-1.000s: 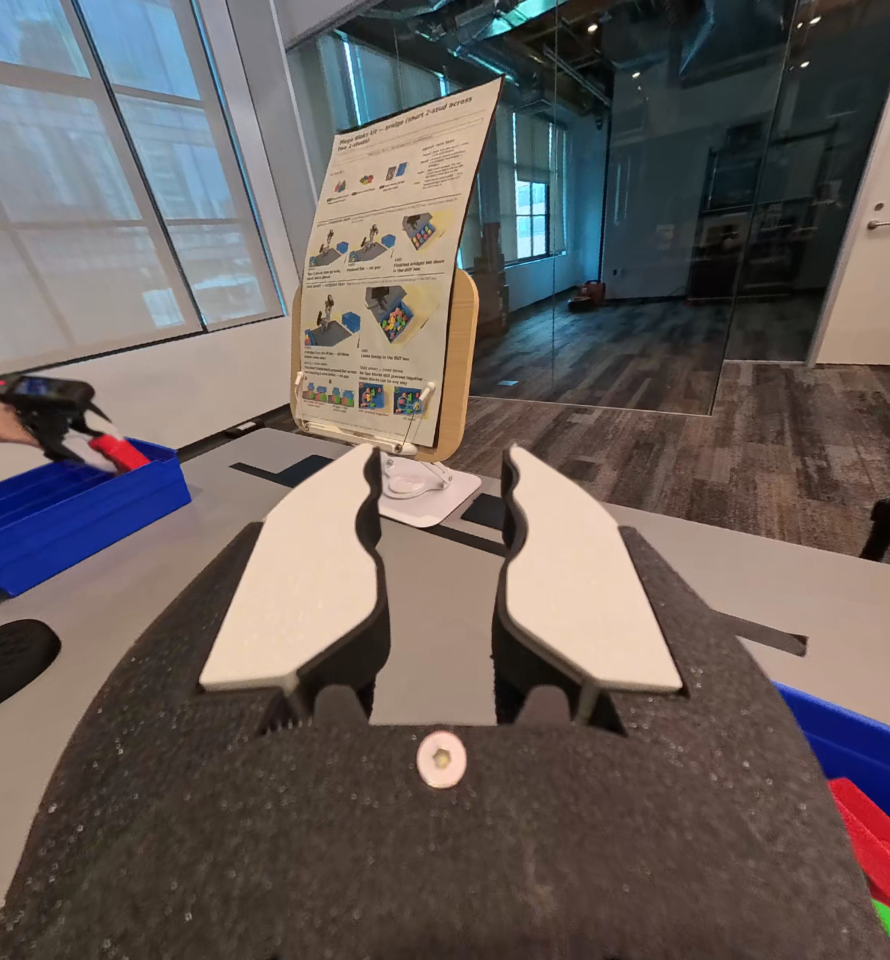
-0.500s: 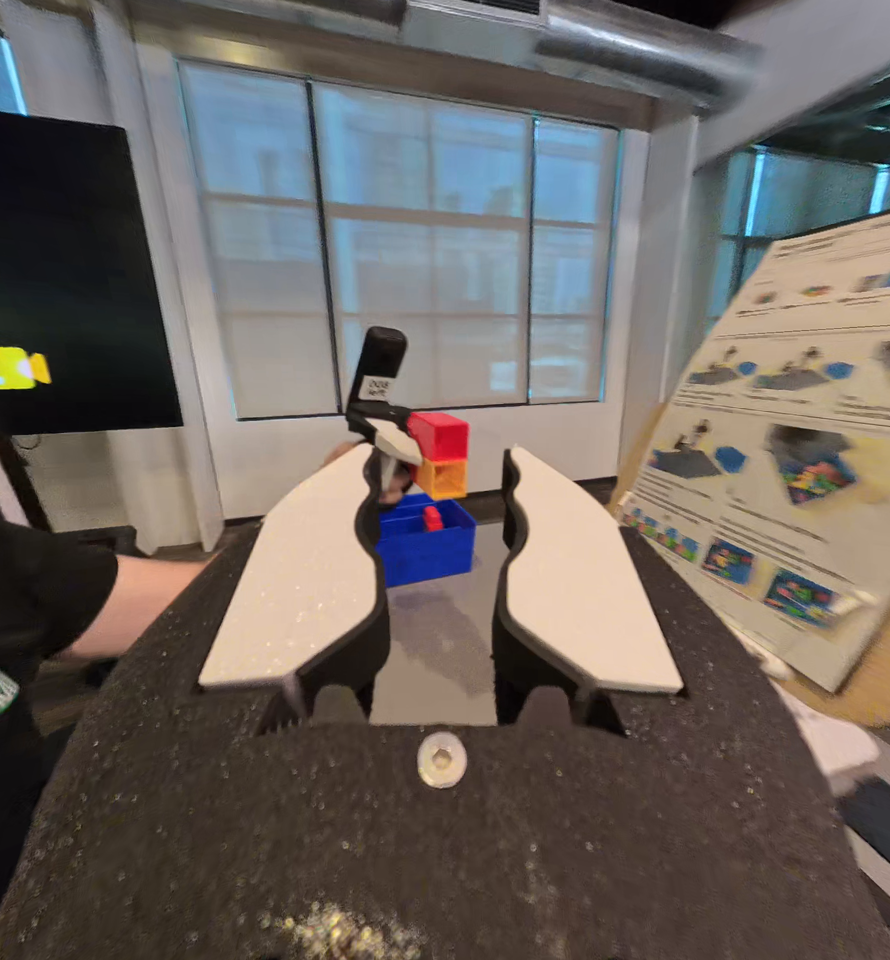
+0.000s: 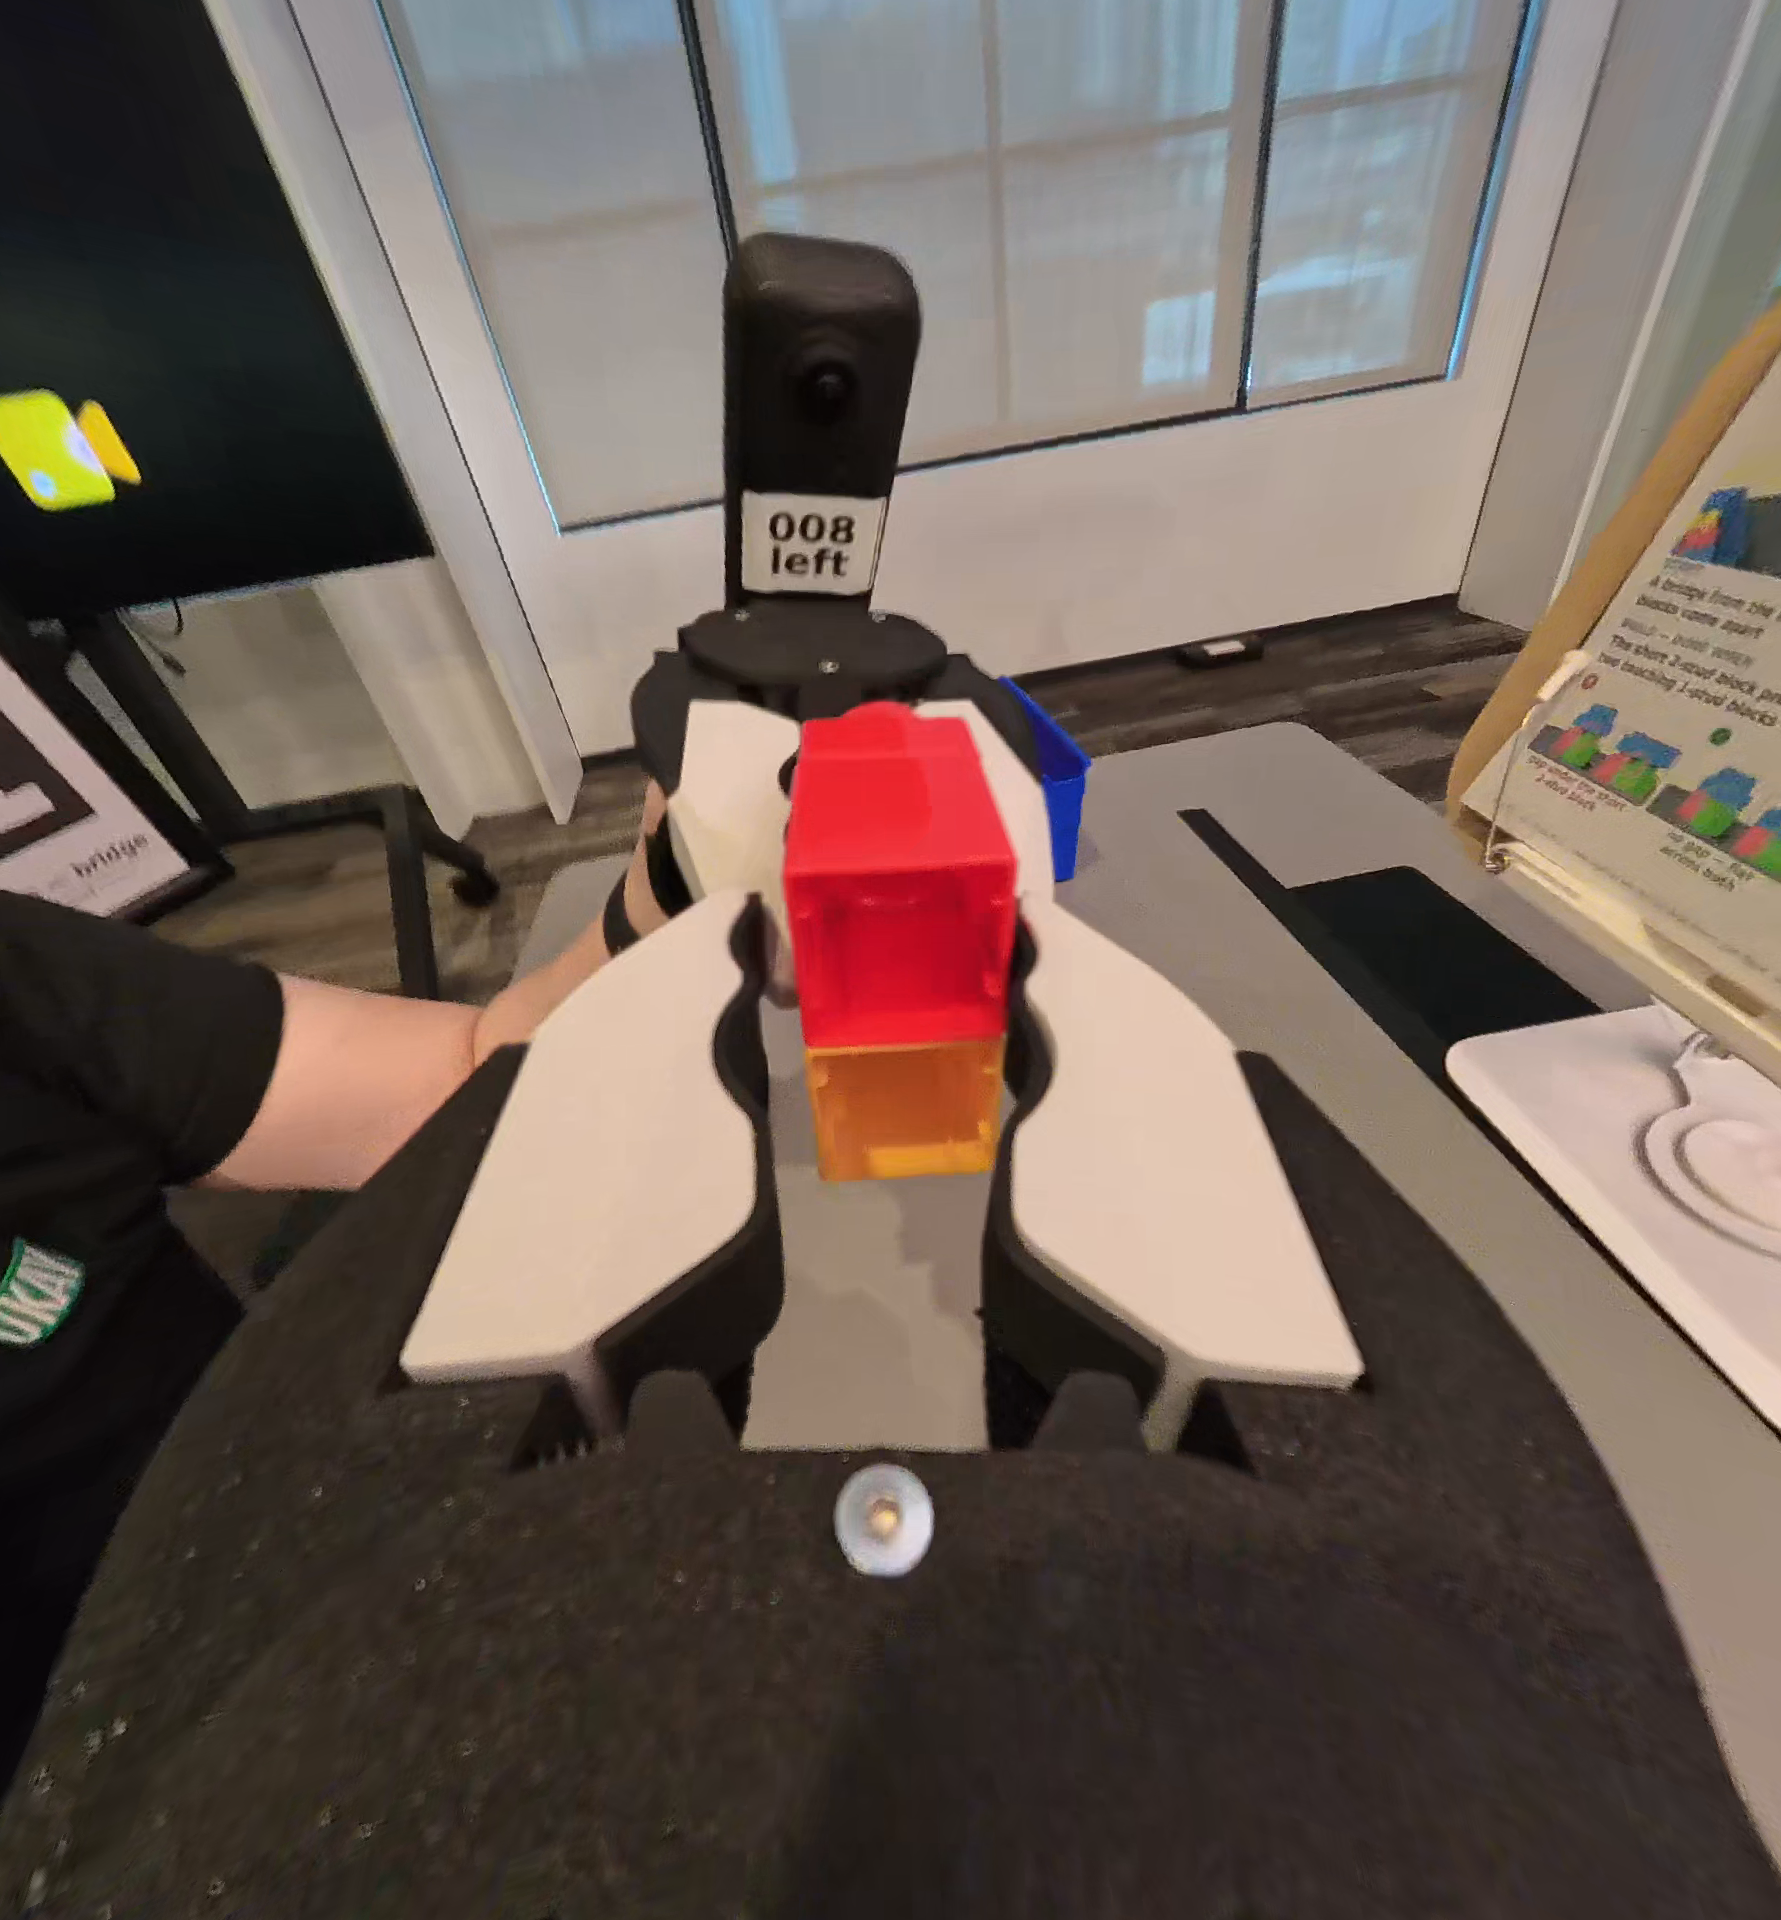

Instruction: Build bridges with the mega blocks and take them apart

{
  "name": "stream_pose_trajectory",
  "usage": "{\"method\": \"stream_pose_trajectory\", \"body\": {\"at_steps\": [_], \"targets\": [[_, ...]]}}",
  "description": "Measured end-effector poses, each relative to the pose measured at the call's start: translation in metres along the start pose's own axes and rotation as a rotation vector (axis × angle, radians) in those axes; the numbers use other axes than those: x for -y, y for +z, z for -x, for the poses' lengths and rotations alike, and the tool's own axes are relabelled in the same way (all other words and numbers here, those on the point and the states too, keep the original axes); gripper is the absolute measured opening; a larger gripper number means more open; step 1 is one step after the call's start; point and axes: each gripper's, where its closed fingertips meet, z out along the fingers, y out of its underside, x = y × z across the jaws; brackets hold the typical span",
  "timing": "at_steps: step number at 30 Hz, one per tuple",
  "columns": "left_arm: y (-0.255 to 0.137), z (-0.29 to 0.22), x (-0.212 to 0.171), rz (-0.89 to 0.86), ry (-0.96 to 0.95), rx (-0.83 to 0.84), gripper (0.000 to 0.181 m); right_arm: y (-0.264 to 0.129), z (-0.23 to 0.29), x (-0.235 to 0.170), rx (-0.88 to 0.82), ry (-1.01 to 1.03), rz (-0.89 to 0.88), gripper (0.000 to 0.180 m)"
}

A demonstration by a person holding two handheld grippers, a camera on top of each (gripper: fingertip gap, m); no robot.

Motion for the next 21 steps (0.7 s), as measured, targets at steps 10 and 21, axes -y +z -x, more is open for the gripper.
{"method": "stream_pose_trajectory", "body": {"at_steps": [10,21], "targets": [[-0.01,-0.008,0.008,-0.067,-0.035,-0.08,0.036,-0.003,0.003,0.002,0.134,0.126,-0.074,0.036],[-0.072,0.015,0.04,-0.261,-0.082,-0.038,0.035,-0.087,-0.029,0.025,-0.12,0.113,-0.179,0.036]]}}
